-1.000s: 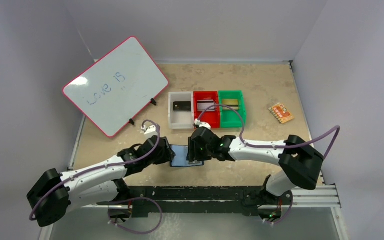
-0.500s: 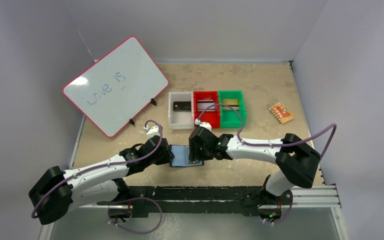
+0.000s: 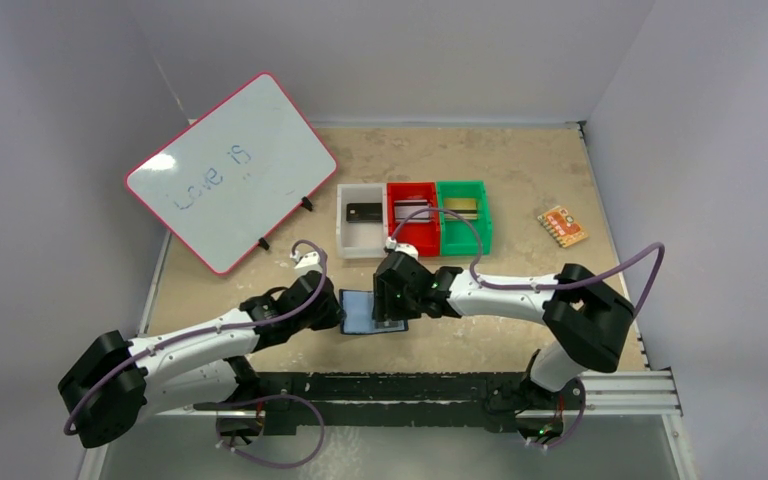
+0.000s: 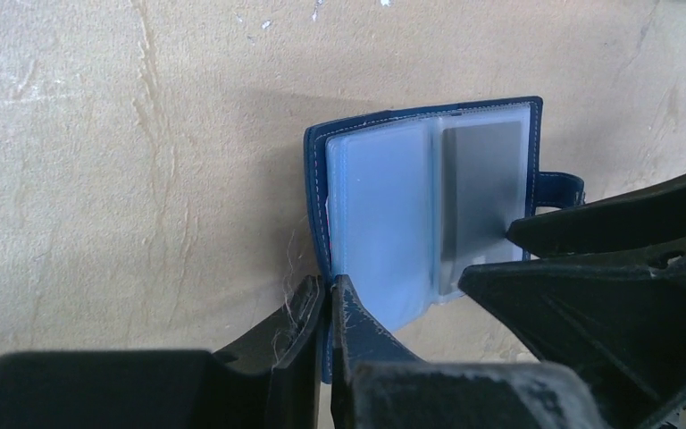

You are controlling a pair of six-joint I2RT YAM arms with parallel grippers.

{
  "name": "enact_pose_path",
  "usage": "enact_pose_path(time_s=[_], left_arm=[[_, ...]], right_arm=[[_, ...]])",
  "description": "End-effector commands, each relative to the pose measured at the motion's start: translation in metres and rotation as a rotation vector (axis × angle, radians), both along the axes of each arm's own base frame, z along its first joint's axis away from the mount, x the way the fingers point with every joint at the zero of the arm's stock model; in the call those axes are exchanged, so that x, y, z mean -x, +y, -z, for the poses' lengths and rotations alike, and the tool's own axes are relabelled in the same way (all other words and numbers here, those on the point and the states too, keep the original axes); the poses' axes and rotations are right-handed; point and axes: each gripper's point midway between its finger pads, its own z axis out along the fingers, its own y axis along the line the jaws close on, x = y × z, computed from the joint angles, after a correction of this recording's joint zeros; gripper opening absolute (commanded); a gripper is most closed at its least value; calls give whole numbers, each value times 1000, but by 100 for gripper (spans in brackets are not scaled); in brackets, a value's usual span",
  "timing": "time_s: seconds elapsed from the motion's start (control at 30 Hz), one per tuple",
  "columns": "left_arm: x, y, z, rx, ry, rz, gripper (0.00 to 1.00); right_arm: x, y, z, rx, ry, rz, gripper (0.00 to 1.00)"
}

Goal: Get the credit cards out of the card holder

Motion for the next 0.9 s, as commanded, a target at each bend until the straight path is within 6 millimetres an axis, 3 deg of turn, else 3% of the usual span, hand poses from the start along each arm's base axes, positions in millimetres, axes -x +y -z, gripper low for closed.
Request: enact_pose_path(time_s=[0.0, 0.1, 0.2, 0.43, 0.57, 0.87], left_arm=[[-2, -9, -6, 37, -27, 26, 3], [-3, -10, -8, 47, -31, 20, 1], [-4, -9, -8, 46, -32, 17, 0], [-4, -8, -9, 40, -35, 16, 0], [-4, -9, -10, 44, -37, 20, 0], [-3, -10, -10, 45, -35, 24, 0]], right_arm=[[-3, 36, -35, -197, -32, -57, 56], [-4, 44, -47, -246, -44, -69, 56], [-6, 44, -47, -234, -48, -66, 56], [-14, 0, -24, -2, -54, 48, 57], [-10, -14, -16, 42, -48, 68, 58], [-9, -7, -8, 26, -30, 51, 59]])
